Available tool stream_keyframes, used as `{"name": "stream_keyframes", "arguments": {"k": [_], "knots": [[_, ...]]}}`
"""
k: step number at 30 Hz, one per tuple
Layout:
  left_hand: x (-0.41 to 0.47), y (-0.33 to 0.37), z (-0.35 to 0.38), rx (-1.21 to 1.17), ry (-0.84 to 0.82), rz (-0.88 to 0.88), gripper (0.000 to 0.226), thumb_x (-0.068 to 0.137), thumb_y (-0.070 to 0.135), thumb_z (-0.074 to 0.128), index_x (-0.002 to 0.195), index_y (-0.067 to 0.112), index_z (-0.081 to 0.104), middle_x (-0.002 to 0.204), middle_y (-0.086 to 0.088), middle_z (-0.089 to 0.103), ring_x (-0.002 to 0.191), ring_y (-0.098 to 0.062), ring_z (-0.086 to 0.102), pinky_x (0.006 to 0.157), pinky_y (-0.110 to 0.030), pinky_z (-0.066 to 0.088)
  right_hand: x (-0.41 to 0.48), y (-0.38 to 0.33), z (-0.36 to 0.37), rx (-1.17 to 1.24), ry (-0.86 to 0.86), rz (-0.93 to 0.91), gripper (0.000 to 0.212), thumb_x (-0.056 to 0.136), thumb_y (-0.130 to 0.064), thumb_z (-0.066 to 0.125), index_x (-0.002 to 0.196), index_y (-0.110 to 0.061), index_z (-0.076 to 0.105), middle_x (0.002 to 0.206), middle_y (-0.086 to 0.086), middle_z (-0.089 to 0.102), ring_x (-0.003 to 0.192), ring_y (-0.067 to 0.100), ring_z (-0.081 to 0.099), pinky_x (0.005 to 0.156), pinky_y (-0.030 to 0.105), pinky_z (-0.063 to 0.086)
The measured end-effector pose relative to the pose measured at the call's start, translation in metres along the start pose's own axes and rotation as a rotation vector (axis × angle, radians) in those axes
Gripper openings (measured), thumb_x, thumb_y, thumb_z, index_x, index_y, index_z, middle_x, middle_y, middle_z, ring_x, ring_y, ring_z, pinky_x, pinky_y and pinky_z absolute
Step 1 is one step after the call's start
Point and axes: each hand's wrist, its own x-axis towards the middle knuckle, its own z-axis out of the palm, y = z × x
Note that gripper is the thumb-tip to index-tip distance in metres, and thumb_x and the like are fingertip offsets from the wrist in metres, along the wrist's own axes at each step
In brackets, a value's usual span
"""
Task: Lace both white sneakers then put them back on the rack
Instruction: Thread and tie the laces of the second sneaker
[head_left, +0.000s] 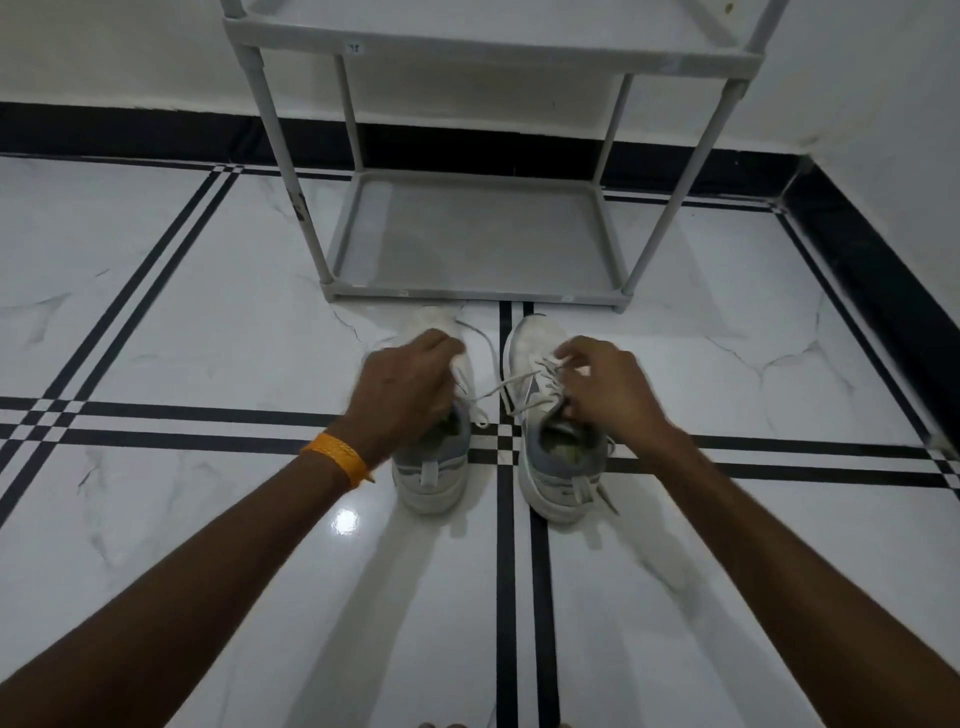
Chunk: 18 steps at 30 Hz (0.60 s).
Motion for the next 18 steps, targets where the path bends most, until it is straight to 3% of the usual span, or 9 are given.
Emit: {"name": "stream_keyframes", "arguments": {"k": [3,6,10,14,16,18], "knots": [[0.013,0.046,0.028,-0.309,-0.129,-0.074,0.026,0.090,0.013,0.056,0.114,0.015,0.064,0.114,-0.004,0.067,0.096,-0.020,0.063,0.083,-0.036,0.053,0.002,0.028,-0.015,-0.030,-0.103,0.098,0.023,0.088,-0.011,0.061,0.111,-0.013,0.069,0.109,0.004,0.070,0.076,0.025,0.071,0.079,0.042,0.059],[0.024,0.069,0.054,-0.381,-0.271,-0.116,0.024,0.090,0.010,0.054,0.110,0.007,0.066,0.110,-0.012,0.067,0.101,-0.028,0.062,0.087,-0.041,0.051,-0.001,0.034,-0.006,-0.104,-0.124,0.066,0.020,0.091,-0.009,0.056,0.101,-0.009,0.073,0.097,0.008,0.073,0.066,0.023,0.068,0.070,0.034,0.057],[0.035,0.075,0.063,-0.350,-0.324,-0.207,0.010,0.090,0.011,0.056,0.095,0.006,0.063,0.100,-0.013,0.065,0.092,-0.028,0.061,0.081,-0.041,0.051,0.003,0.036,-0.006,-0.065,-0.097,0.086,0.013,0.089,-0.008,0.058,0.085,-0.004,0.070,0.085,0.011,0.072,0.067,0.021,0.065,0.067,0.036,0.057],[0.031,0.075,0.062,-0.434,-0.325,-0.229,0.007,0.093,0.013,0.050,0.095,0.006,0.050,0.090,-0.013,0.063,0.080,-0.029,0.059,0.070,-0.041,0.048,-0.001,0.044,0.001,0.025,-0.100,0.157,0.014,0.091,-0.011,0.053,0.087,-0.008,0.066,0.085,0.001,0.065,0.078,0.017,0.059,0.063,0.025,0.044],[0.030,0.075,0.060,-0.580,-0.327,-0.360,0.014,0.094,0.018,0.048,0.095,0.004,0.052,0.086,-0.013,0.064,0.074,-0.026,0.058,0.065,-0.037,0.047,-0.005,0.048,0.002,0.182,-0.051,0.243,0.007,0.083,-0.015,0.066,0.078,-0.010,0.066,0.079,0.003,0.067,0.075,0.019,0.062,0.063,0.029,0.049],[0.031,0.073,0.059,-0.684,-0.331,-0.441,0.019,0.086,0.023,0.059,0.082,0.005,0.057,0.077,-0.009,0.061,0.069,-0.021,0.055,0.062,-0.035,0.047,-0.006,0.049,-0.001,0.290,0.013,0.298,0.021,0.070,-0.016,0.083,0.067,-0.011,0.063,0.069,0.004,0.067,0.063,0.017,0.062,0.057,0.029,0.051]]}}
